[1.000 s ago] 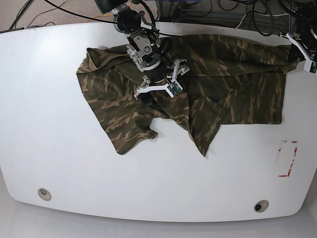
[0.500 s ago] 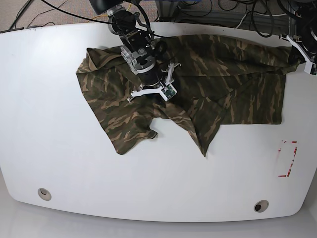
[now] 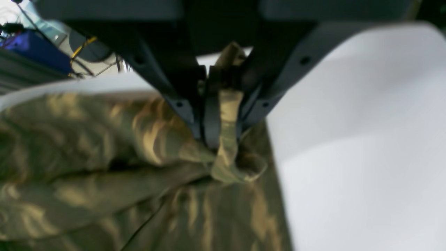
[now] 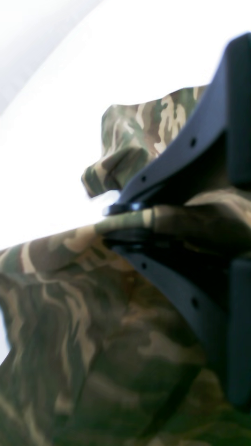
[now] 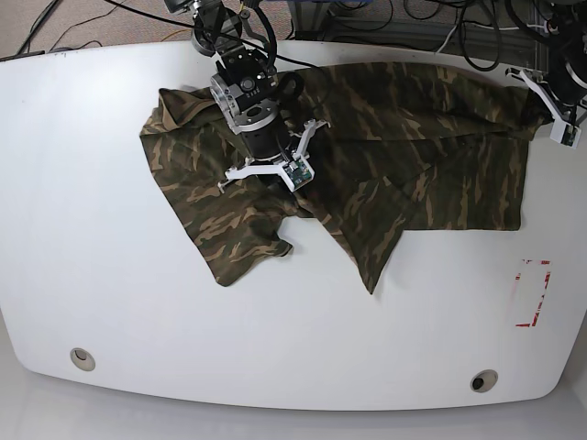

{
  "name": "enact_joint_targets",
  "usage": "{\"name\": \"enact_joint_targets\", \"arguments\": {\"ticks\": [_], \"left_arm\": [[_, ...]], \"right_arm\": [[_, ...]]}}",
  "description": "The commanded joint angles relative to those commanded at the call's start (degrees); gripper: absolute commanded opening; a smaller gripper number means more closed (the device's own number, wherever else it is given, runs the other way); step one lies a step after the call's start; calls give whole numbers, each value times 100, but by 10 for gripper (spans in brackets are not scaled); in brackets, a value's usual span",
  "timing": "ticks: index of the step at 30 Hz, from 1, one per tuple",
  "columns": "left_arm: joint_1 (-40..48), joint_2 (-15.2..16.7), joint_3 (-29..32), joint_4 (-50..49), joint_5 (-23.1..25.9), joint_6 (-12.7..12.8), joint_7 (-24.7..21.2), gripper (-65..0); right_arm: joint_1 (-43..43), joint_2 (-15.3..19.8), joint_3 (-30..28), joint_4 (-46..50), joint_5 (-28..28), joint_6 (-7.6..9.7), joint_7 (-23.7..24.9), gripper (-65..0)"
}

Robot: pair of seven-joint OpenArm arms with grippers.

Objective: Layout the t-shirt on the table in an organized manner, then fold the t-shirt properly
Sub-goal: 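Lift the shirt with both grippers and shake it out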

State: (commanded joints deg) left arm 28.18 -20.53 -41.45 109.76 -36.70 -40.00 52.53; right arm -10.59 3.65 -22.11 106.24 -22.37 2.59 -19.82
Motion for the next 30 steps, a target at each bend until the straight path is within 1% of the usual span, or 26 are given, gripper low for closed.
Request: {"name": "enact_joint_targets", "arguments": {"ticks": [3,5,6,7,10,12,16,17,18,19,20,22,23,24,25,26,27,29,30], "left_arm": [[-308,-35,35,0,44,0,0,-637],[-615,-35,123,0,220,0,0,-637],[-703,-35,158,0,273,0,0,-637],[-949,-35,246,0,396,0,0,-637],[-1380,-35,413,0,633,13,0,-637],[-1679,-35,501,0,756,48,0,-637],[-2382,-35,624,0,844,57,9,-637],[-2620,-35,668,9,844,57,9,-637],[-2787,-35,703,9,844,66,18,-637],[-3015,-35,756,9,844,101,70,-637],[-3121,-35,774,9,844,127,105,-637],[-3921,-44,888,53,844,400,501,-637],[-4105,-44,897,79,844,453,598,-637],[-4527,-44,914,123,844,549,782,-637],[-4826,-44,932,149,844,602,888,-637],[-5055,-44,949,158,835,637,958,-637],[-5363,-44,1011,167,826,664,1055,-637],[-6013,-44,1125,167,835,752,1240,-637],[-6382,-44,1169,167,835,822,1345,-637]], "right_arm": [[35,88,202,123,9,35,-79,-648],[158,97,475,158,141,264,-123,-648],[202,97,554,158,193,334,-132,-648],[299,114,774,141,334,492,-185,-648],[519,114,1196,114,589,826,-325,-648],[738,105,1486,114,791,1152,-475,-648],[1231,123,1908,105,1020,1723,-835,-648],[1424,132,2031,105,1081,1952,-958,-648],[1556,132,2127,97,1108,2101,-1046,-648],[1741,132,2224,70,1108,2286,-1152,-648],[1820,132,2259,62,1108,2356,-1187,-648],[2391,132,2549,-35,1116,2822,-1407,-648],[2532,132,2620,-70,1108,2919,-1442,-647],[2892,141,2752,-141,1099,3121,-1547,-647],[3147,167,2840,-202,1099,3279,-1635,-647],[3332,220,2875,-237,1099,3385,-1723,-645],[3631,299,2910,-264,1099,3534,-1837,-645],[4229,448,2910,-334,1099,3727,-2127,-645],[4607,527,2910,-387,1099,3741,-2295,-645]]}}
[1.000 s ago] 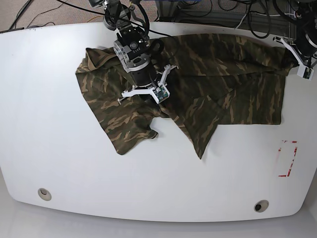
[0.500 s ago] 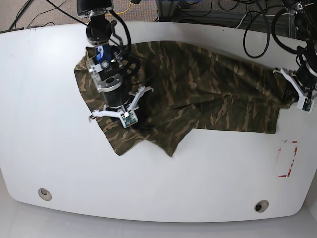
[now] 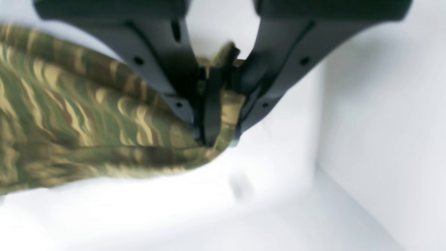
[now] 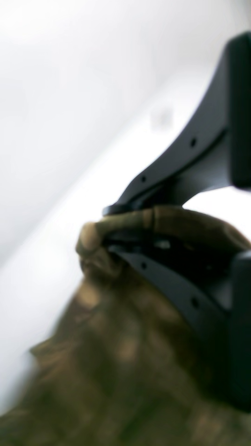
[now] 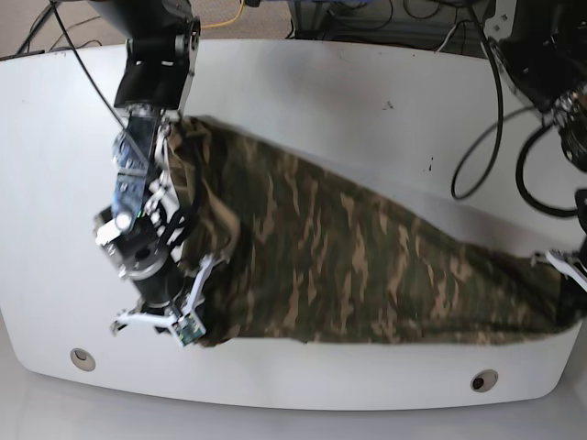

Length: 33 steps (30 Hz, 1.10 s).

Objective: Layout the t-shirt on the table in an organized manner, then fold the t-shirt properly
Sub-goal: 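Lift the shirt with both grippers and shake it out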

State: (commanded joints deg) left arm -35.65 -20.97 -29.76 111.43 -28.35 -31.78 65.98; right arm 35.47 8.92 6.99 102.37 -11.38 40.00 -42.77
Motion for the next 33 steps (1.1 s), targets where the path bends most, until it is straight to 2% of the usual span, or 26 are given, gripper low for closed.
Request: {"name": "enact_joint_targets", "arguments": {"ticks": [4,9,16,20,25,31,33], "left_arm": [[-1143,0,211,0,0,237,220,-636],[-2171,9,607,-18,0,466,246,-636],[-2655,26,941,-26,-9,501,246,-635],[-2585,35,1029,-26,-18,492,255,-635],[-2022,35,1029,-9,-26,484,255,-635],[-1152,35,932,53,-35,448,255,-637],[-791,44,756,114,-35,290,255,-637]], "right_arm": [[1275,308,0,-229,35,0,-519,-644],[2470,510,0,-563,18,0,-897,-644],[3051,624,0,-510,9,0,-1468,-644],[2910,756,35,-79,44,0,-1846,-645],[2119,818,79,826,53,0,-2286,-645],[598,677,519,1459,44,0,-2541,-647],[70,545,826,1451,44,0,-2532,-647]]}}
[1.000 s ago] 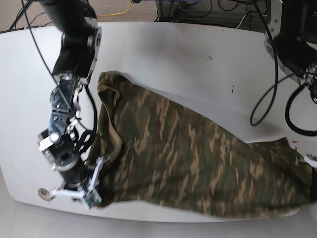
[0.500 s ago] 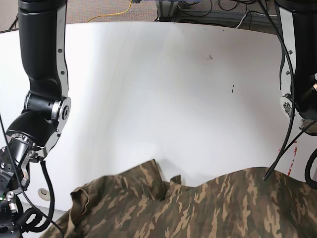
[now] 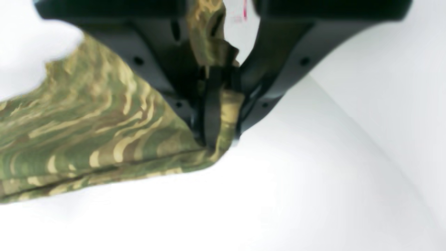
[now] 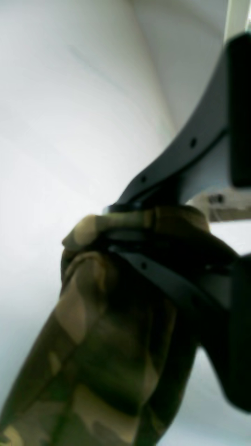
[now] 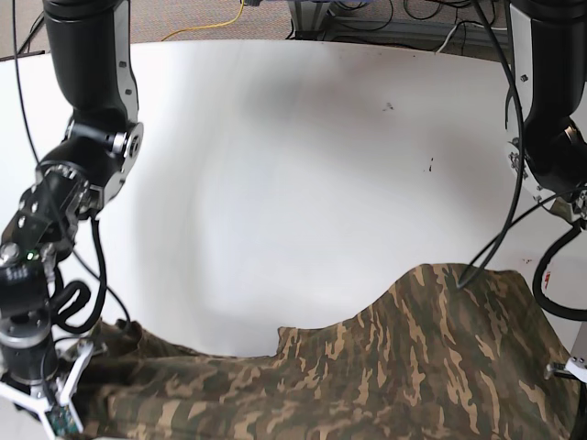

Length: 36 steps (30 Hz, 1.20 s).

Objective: Layout the t-shirt on the table in an organized manner, then fold the t-shirt properly
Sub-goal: 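Lift the shirt with both grippers and shake it out, then lower the shirt onto the table with both grippers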

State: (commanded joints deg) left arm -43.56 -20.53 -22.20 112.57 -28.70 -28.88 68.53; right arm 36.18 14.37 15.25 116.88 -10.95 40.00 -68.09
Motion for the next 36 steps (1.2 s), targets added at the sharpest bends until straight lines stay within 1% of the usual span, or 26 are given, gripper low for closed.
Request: {"name": "enact_joint_targets", "arguments": {"ticks": [2,3,5,6,7,9,10,12,14,17,19,20,21,25,29,34,36], "left_arm": [[387,0,-132,9,0,-193,0,-637],[668,0,-220,9,0,-334,-9,-637],[1090,0,-325,9,0,-466,-9,-637],[1451,0,-387,18,0,-554,-9,-637],[1662,9,-404,26,0,-598,-9,-637],[2259,9,-440,26,0,-677,-18,-639],[2400,9,-457,26,0,-686,-18,-639],[2980,35,-545,18,0,-730,-35,-639],[3455,141,-633,9,9,-738,-114,-639],[4255,211,-826,9,9,-738,-404,-639],[4721,211,-862,0,18,-800,-624,-639],[4958,202,-862,-9,18,-870,-730,-639],[5240,202,-879,-9,26,-941,-800,-639],[5714,202,-897,-9,35,-1055,-826,-639],[6127,176,-1002,-18,44,-1064,-826,-637],[6374,149,-1011,-26,53,-1064,-826,-636],[6470,26,-985,-26,53,-1064,-826,-636]], "right_arm": [[-440,-158,281,0,0,0,9,-647],[-756,-281,484,0,0,0,18,-647],[-1160,-466,686,0,0,0,105,-647],[-1495,-615,826,-9,9,0,255,-647],[-1697,-695,888,-9,9,0,343,-647],[-2268,-914,993,-44,9,0,686,-647],[-2400,-958,1011,-62,9,0,756,-647],[-2954,-1143,1037,-88,18,0,1064,-647],[-3393,-1319,1037,-105,18,0,1301,-647],[-3991,-1600,1020,-193,18,0,1662,-647],[-4281,-1723,1020,-246,18,0,1802,-647],[-4431,-1776,1020,-299,18,0,1855,-647],[-4580,-1811,1020,-352,18,0,1890,-647],[-4853,-1820,1020,-466,18,0,1899,-647],[-5073,-1802,1020,-536,18,0,1881,-645],[-5292,-1793,1020,-536,-26,0,1881,-644],[-5380,-1732,1020,-536,-35,0,1881,-644]]}}
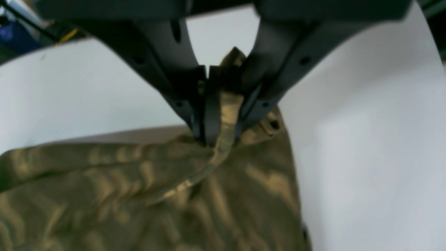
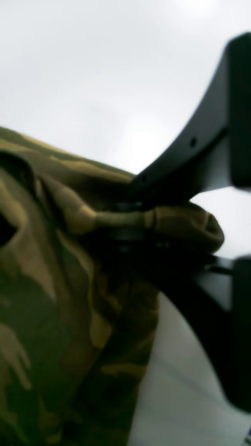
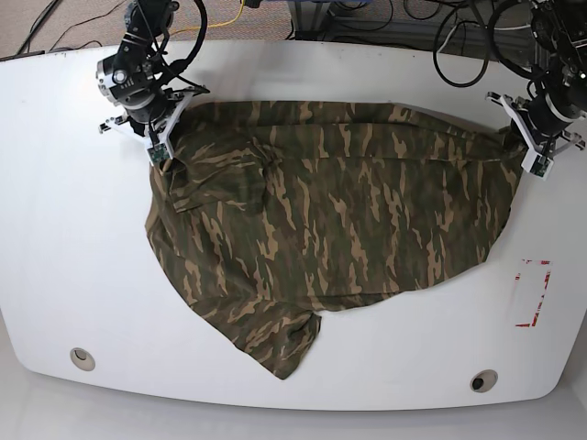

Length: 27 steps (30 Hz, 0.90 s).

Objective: Layout the t-shirt on the table in an organized manner, then fold the t-shirt properly

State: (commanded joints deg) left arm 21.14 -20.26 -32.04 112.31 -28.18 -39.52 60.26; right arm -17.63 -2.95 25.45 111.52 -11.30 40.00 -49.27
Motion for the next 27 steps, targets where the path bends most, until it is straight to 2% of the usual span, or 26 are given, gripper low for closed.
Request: {"name": "enact_joint_targets", "arguments": {"ticks": [13,18,23,27], "left_arm": [[-44,-70,-9,26,-18,0,0,-637],[-800,-70,26,53,-26,0,0,-637],[-2057,-70,88,53,-18,9,0,-637],[-3095,-141,457,26,0,44,9,-636]], "right_arm": [[62,97,-18,35,35,0,-9,-647],[607,97,-26,185,-9,0,-26,-647],[1609,475,-35,211,-9,0,-141,-647],[2453,791,-308,141,0,0,-343,-647]]}}
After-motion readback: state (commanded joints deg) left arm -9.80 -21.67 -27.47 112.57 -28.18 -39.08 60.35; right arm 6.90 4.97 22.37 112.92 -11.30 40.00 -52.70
